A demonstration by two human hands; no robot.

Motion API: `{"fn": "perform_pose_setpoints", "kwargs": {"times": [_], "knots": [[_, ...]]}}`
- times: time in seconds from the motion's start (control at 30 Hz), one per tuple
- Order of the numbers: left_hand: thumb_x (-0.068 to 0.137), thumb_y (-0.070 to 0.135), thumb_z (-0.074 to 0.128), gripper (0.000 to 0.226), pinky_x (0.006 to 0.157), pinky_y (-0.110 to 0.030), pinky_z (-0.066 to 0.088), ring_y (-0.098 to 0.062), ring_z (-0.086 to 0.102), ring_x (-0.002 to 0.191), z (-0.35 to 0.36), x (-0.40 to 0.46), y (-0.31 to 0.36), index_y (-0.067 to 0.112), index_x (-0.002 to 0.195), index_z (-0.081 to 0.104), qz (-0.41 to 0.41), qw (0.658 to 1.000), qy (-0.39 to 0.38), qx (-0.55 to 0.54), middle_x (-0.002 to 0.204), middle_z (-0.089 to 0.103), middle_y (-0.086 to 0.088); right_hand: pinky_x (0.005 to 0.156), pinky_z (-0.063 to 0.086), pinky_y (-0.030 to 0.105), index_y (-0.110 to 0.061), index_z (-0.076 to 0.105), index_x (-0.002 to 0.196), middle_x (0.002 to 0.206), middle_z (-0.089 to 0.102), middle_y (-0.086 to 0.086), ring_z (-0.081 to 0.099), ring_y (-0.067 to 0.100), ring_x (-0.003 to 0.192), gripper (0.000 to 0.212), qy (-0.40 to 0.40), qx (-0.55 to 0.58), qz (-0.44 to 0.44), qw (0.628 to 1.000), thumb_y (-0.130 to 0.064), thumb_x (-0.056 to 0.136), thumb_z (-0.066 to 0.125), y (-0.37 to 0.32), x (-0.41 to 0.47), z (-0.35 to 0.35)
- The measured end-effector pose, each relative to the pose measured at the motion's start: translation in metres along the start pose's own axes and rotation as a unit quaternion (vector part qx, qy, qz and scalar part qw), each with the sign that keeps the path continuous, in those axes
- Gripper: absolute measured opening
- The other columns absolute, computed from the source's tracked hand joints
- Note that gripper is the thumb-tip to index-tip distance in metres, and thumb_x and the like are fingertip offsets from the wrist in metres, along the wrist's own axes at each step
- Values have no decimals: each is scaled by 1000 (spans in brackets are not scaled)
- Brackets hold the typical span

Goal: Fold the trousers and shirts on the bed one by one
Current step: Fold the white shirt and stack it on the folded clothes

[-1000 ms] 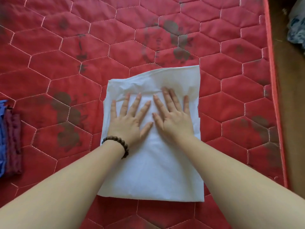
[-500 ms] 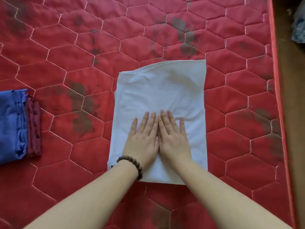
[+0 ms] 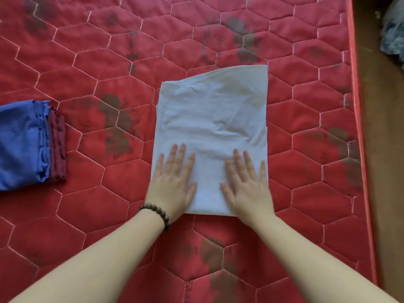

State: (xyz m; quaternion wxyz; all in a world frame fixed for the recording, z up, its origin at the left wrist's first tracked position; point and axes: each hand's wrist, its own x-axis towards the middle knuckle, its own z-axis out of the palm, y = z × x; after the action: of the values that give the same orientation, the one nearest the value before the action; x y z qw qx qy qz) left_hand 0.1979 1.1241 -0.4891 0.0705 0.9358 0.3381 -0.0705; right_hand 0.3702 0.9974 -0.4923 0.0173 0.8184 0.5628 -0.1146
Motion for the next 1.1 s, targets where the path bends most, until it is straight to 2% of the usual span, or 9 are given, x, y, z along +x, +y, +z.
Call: {"fn": "perform_pose_setpoints", "kwargs": {"times": [0.27, 0.37, 0.47, 0.53, 0.67, 0.77, 0.87, 0.97, 1.1], "knots": [[90, 58, 15, 64, 116, -55, -2, -22, -8, 146, 18, -12, 10, 35, 149, 4, 1, 1000, -28, 6, 159, -2, 1, 118, -9, 49, -35, -2, 149, 158, -12, -10, -16, 15, 146, 57, -42, 27, 38, 998, -47, 100, 24, -1, -14, 12], [89, 59, 6, 65, 116, -54, -8, -20, -20, 144, 19, -13, 12, 37, 147, -9, -14, 999, -37, 5, 157, -17, 3, 118, 2, 47, -34, 17, 151, 161, -2, 0, 0, 19, 149, 59, 5, 106, 97, 990, -44, 98, 40, -7, -11, -1], [88, 59, 1, 67, 115, -54, -12, -20, -28, 141, 19, -13, 12, 36, 149, -12, -14, 998, -57, 25, 155, -24, 3, 104, 30, 45, -25, 24, 151, 153, 25, 10, 29, 28, 136, 72, 69, 168, 295, 938, -45, 90, 56, -7, -2, -19], [89, 57, 14, 68, 114, -55, -11, -23, -20, 145, 13, -11, 16, 34, 152, 2, -19, 998, -64, 22, 159, -15, 1, 95, 38, 44, -16, 26, 147, 136, 39, 12, 40, 32, 124, 77, 50, 206, 385, 898, -45, 86, 63, -8, 6, -28], [83, 36, 48, 63, 112, -57, -1, -28, 8, 146, -12, 12, 39, 24, 143, 32, -37, 998, -46, -2, 155, 22, -6, 74, 41, 37, -7, 38, 117, 117, 58, 18, 57, 38, 106, 52, 11, 333, 461, 822, -37, 87, 66, -10, 19, -34], [86, 11, 41, 73, 115, -47, -3, -21, -6, 147, -23, 47, 61, 28, 151, 11, 91, 995, -27, -16, 160, 4, -1, 70, 37, 31, -7, 41, 113, 111, 62, 16, 59, 36, 102, 41, 13, 403, 435, 805, -30, 89, 65, -5, 21, -34], [87, -2, 36, 86, 115, -45, -11, -18, -20, 145, -33, 90, 80, 33, 150, -10, 277, 959, -53, 13, 159, -16, 9, 75, 43, 33, -15, 43, 127, 109, 62, 6, 60, 28, 101, 46, 2, 448, 380, 809, -29, 89, 63, 5, 18, -36], [97, 9, 37, 74, 113, -57, -11, -22, -20, 145, -42, 127, 92, 34, 151, -8, 357, 922, -124, 78, 160, -11, 11, 65, 44, 32, -25, 45, 124, 91, 60, -5, 60, 23, 89, 40, -15, 439, 328, 836, -26, 88, 60, 27, 7, -38], [98, 23, 46, 67, 110, -66, -8, -27, -22, 144, -51, 157, 105, 39, 150, 8, 381, 899, -160, 144, 160, -9, 10, 62, 41, 40, -18, 45, 100, 79, 60, 7, 54, 31, 76, 23, -71, 352, 239, 902, -25, 86, 62, 65, -9, -43]]}}
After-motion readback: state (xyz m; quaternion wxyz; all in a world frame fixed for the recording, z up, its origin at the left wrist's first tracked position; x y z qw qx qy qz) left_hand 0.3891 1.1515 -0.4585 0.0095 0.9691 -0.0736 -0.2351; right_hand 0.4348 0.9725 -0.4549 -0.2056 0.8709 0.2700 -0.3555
